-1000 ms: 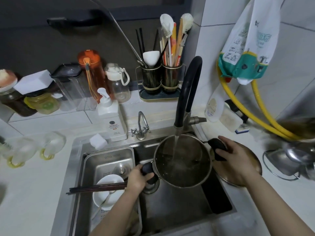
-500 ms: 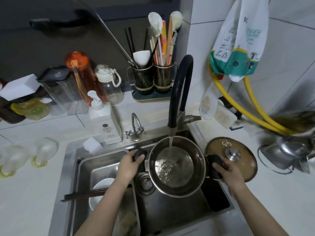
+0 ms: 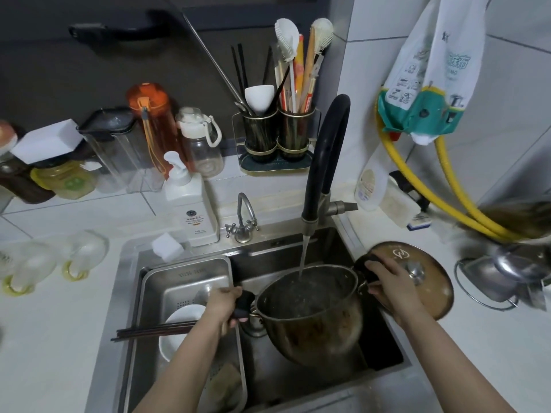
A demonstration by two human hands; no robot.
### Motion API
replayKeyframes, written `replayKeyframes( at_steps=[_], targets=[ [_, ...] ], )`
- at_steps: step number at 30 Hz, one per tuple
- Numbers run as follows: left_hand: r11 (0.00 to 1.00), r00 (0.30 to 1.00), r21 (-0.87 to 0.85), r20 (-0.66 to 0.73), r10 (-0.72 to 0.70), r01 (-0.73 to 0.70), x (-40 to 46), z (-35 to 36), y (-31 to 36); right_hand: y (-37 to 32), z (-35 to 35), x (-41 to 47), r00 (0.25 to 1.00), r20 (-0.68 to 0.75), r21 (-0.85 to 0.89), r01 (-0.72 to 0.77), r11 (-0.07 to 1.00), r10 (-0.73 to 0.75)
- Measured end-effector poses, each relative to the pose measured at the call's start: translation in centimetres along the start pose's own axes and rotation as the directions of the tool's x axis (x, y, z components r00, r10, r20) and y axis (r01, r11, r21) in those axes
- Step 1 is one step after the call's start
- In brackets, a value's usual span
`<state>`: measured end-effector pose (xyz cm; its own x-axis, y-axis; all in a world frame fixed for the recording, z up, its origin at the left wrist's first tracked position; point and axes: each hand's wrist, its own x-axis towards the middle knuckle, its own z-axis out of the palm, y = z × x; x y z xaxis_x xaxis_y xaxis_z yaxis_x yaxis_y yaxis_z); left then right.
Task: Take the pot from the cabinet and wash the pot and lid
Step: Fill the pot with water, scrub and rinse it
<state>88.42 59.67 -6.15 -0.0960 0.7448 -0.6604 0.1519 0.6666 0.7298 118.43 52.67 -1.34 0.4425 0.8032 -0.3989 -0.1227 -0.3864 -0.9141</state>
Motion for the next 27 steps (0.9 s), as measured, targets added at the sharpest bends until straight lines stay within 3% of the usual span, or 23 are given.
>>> replayKeyframes(
  at_steps=[7,12,18,23,27],
  targets=[
    [1.000,0.998,0.019,-0.056,0.007,-0.006,-0.1,-1.5,1.0,1.5,1.0,-0.8,0.998,0.070,-0.058,-0.003,0.998,0.007],
    [0.988,0.982,0.099,-0.139,0.129,-0.116,-0.4,-3.1,1.9,3.4,2.5,0.1,0.995,0.048,-0.049,-0.085,0.995,0.088],
    [0.964,0.983,0.193,0.049,0.177,-0.183,-2.4,-3.7,3.4,5.2,3.2,0.5,0.991,0.106,0.045,-0.092,0.995,0.086],
    [0.991,0.984,-0.121,0.161,0.081,-0.062,-2.0,-4.2,2.0,5.2,2.7,1.1,0.994,0.100,-0.042,-0.038,0.998,0.042],
    [0.960,0.977,-0.256,0.151,0.152,-0.110,-2.0,-3.1,1.0,4.2,3.0,0.5,0.991,0.126,-0.113,-0.033,0.993,0.048]
  ],
)
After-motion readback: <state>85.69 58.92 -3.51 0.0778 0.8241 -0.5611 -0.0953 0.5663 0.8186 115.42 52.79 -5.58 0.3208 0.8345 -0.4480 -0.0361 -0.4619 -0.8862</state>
